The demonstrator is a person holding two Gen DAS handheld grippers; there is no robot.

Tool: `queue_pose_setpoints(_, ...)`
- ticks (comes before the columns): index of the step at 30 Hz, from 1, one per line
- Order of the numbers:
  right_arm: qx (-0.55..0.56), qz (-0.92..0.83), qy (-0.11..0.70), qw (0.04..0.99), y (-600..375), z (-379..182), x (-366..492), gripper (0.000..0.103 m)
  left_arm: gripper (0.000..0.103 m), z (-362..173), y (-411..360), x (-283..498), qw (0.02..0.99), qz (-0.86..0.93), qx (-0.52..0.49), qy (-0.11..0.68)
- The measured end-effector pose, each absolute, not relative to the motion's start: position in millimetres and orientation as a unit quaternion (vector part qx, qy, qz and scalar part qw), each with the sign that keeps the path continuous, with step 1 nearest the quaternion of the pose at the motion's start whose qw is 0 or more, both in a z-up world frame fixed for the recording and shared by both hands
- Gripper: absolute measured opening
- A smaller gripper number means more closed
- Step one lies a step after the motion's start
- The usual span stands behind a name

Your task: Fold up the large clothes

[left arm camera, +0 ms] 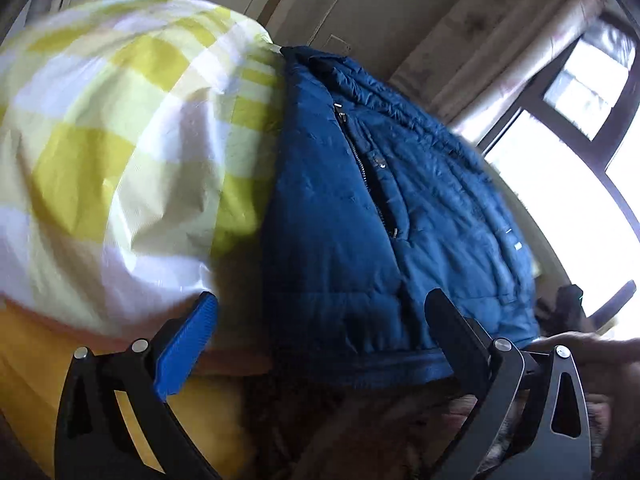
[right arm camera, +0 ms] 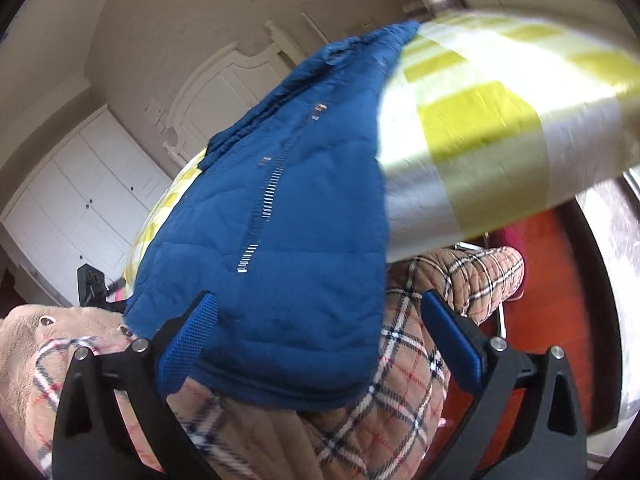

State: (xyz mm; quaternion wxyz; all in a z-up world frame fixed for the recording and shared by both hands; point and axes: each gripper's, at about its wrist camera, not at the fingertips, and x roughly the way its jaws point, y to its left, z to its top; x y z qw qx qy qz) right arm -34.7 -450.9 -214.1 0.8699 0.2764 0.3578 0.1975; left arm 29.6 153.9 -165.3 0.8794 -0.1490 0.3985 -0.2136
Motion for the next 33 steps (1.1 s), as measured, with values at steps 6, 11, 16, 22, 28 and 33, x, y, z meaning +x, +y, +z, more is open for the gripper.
queue_pose_setpoints(6,0.292,0.228,0.350,0.860,-439.4,-220.1,-21.3,0.099,0.064,-173.4,145.5,45.3,0.870,-0.251,-0.168,0.389)
queue_pose_setpoints(11,0.209,0.240,0.319,0.893,-406.8,-187.2,-38.8,0.012,0.018,-152.2,139.4,13.1,0.878,-0.259,-0.170,0.365)
queue_pose_setpoints(16,0.211,0.240,0.239,0.917,-416.9,-126.7,-74.1,0.007,0.017,-70.1,128.2,-35.8,0.909,-0.269,-0.149,0.280)
queue_pose_setpoints(22,0.255,0.262,0.107,0.925,-430.5,-39.2,-89.9,0.006,0.018,9.7,129.9,-46.6,0.910,-0.299,-0.194,0.211)
queue_pose_setpoints(28,0.242,0.196,0.127,0.942,-443.2,25.8,38.4,0.007,0.020,57.3,116.6,99.2,0.913,-0.269,-0.206,0.226)
queue_pose_setpoints(33,0.348,0.154,0.300,0.875,-473.3,-19.2,221.6,0.015,0.022,20.3,96.7,267.9,0.874,-0.213,-0.260,0.351)
